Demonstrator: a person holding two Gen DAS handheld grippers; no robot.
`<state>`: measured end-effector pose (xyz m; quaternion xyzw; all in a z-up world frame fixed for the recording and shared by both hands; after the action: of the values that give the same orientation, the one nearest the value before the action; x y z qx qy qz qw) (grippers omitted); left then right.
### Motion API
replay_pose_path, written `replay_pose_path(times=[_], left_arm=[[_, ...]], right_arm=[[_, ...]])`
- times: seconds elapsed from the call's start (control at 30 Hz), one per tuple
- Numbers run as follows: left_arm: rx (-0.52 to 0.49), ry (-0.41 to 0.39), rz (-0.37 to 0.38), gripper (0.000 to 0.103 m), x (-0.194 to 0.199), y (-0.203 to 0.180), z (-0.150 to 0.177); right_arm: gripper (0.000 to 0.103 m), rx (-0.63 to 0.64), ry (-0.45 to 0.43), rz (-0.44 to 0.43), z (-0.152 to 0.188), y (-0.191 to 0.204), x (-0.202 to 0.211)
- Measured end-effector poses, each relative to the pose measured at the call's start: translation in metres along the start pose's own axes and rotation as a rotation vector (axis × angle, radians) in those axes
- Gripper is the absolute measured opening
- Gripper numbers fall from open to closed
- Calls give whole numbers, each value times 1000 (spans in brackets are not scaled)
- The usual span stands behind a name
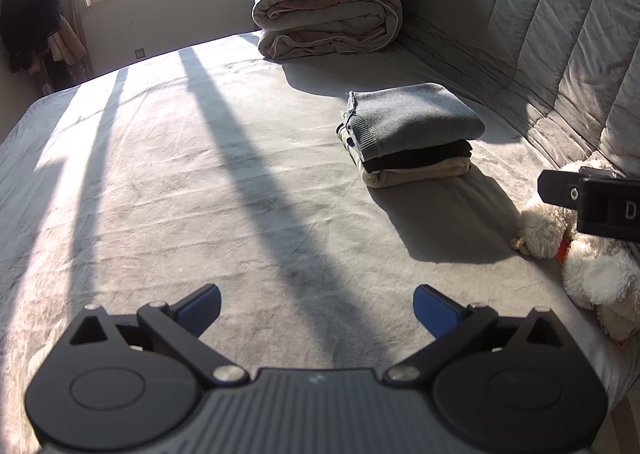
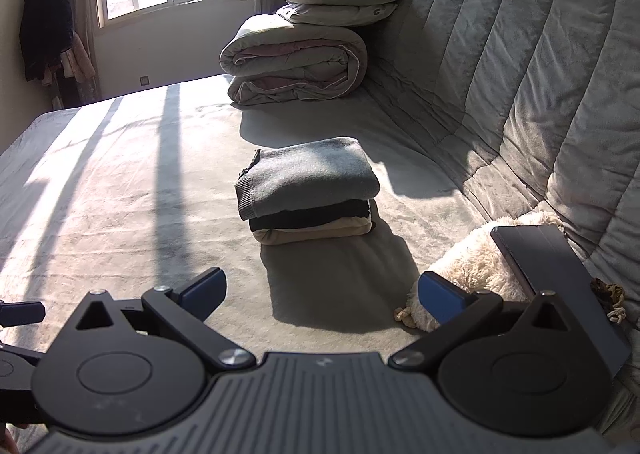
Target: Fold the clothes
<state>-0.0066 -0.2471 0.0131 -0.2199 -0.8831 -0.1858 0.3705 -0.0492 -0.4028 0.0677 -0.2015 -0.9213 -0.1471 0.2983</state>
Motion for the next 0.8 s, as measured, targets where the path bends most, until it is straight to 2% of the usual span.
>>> replay_pose_path(times=[0.13, 0.33, 0.8], left_arm=[[11, -16, -15, 102, 13, 13, 6], [30, -35, 12, 102, 26, 27, 13], [56, -72, 51, 102, 49, 63, 23]], right_arm=[[103, 26, -10, -16, 4, 15, 16], [103, 61, -25, 13, 11, 31, 33], [103, 58, -58, 35, 14, 58, 56]])
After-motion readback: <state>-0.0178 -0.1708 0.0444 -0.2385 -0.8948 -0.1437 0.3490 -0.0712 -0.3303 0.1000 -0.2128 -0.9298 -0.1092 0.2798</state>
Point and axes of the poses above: each gripper's, at about its wrist camera, not at the fingertips, and x roughly against the way its jaws point, y to its left, z to its underside, the point moved 6 cm from there along -x, roughly the way its jaws point, and after that the axes turned 10 degrees about -x, right-handed, at the moved point
